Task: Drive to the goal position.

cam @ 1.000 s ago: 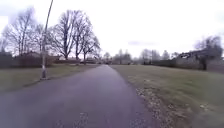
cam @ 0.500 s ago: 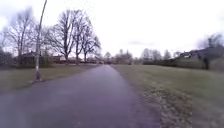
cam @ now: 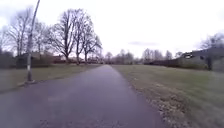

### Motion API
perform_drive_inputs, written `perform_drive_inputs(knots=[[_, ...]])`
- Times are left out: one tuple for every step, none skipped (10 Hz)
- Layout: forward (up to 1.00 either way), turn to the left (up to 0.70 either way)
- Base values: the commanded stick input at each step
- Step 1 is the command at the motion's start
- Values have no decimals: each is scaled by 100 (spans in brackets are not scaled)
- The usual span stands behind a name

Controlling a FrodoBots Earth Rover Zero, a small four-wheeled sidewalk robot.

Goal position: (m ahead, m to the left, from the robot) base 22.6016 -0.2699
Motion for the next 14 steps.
perform_drive_inputs(knots=[[100,0],[100,0],[100,0],[100,0],[100,0],[100,0],[100,0],[100,0],[100,0],[100,0],[100,0],[100,0],[100,0],[100,0]])
